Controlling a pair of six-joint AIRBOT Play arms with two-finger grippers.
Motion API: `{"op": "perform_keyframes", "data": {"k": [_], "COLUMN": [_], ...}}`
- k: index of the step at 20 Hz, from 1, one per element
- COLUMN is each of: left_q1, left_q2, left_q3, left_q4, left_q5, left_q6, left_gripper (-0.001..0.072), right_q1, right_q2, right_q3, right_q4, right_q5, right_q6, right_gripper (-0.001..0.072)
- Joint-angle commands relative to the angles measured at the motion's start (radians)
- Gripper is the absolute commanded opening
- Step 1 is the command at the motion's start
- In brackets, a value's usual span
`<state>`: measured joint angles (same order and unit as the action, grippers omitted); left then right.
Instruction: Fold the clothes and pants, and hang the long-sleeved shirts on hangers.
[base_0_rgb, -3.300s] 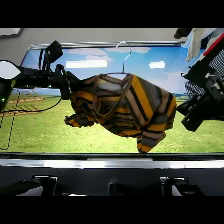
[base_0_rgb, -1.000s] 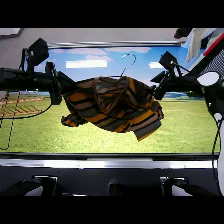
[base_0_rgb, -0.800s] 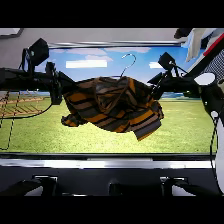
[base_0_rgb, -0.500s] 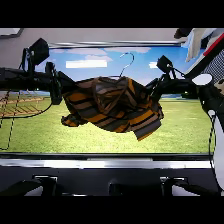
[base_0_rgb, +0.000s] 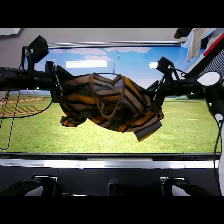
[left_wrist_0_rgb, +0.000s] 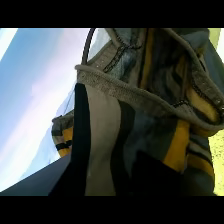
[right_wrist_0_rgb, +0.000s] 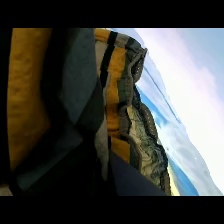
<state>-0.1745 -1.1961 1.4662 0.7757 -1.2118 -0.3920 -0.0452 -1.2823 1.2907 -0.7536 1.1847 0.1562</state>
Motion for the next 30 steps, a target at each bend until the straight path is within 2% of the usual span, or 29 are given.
{"op": "perform_keyframes", "data": {"k": [1, 4, 5, 6, 10, 12, 15, 17, 20, 25, 27, 30], "left_q1": [0.001, 0.002, 0.003, 0.008, 0.066, 0.097, 0.106, 0.101, 0.096, 0.087, 0.085, 0.085], "left_q2": [0.005, 0.008, 0.009, 0.010, 0.010, 0.010, 0.010, 0.010, 0.010, 0.010, 0.010, 0.010], "left_q3": [0.001, 0.001, 0.001, 0.001, 0.001, 0.001, 0.001, 0.001, 0.001, 0.001, 0.001, 0.001], "left_q4": [0.002, 0.002, 0.002, 0.002, 0.002, 0.002, 0.002, 0.002, 0.002, 0.002, 0.002, 0.002], "left_q5": [0.105, 0.122, 0.127, 0.144, 0.192, 0.184, 0.164, 0.149, 0.146, 0.145, 0.134, 0.116], "left_q6": [-0.143, -0.161, -0.192, -0.249, -0.596, -0.705, -0.735, -0.746, -0.811, -0.814, -0.814, -0.814], "left_gripper": [0.0515, 0.0555, 0.0554, 0.0555, 0.0555, 0.0554, 0.0554, 0.0553, 0.0552, 0.0551, 0.0551, 0.0551], "right_q1": [0.000, 0.000, 0.000, 0.000, 0.000, 0.000, 0.000, 0.000, 0.000, 0.000, 0.000, 0.000], "right_q2": [0.116, 0.236, 0.280, 0.319, 0.478, 0.558, 0.667, 0.739, 0.854, 1.001, 1.019, 1.018], "right_q3": [0.000, 0.000, 0.000, 0.000, 0.000, 0.000, 0.000, 0.000, 0.000, 0.007, 0.035, 0.072], "right_q4": [-0.187, -0.295, -0.331, -0.361, -0.491, -0.555, -0.632, -0.700, -0.799, -0.997, -1.098, -1.207], "right_q5": [0.052, 0.072, 0.070, 0.070, 0.069, 0.069, 0.069, 0.069, 0.070, 0.087, 0.157, 0.251], "right_q6": [0.146, 0.222, 0.244, 0.264, 0.364, 0.433, 0.570, 0.700, 0.944, 1.265, 1.349, 1.415], "right_gripper": [0.0021, 0.0021, 0.0021, 0.0021, 0.0021, 0.0021, 0.0020, 0.0021, 0.0021, 0.0023, 0.0023, 0.0022]}}
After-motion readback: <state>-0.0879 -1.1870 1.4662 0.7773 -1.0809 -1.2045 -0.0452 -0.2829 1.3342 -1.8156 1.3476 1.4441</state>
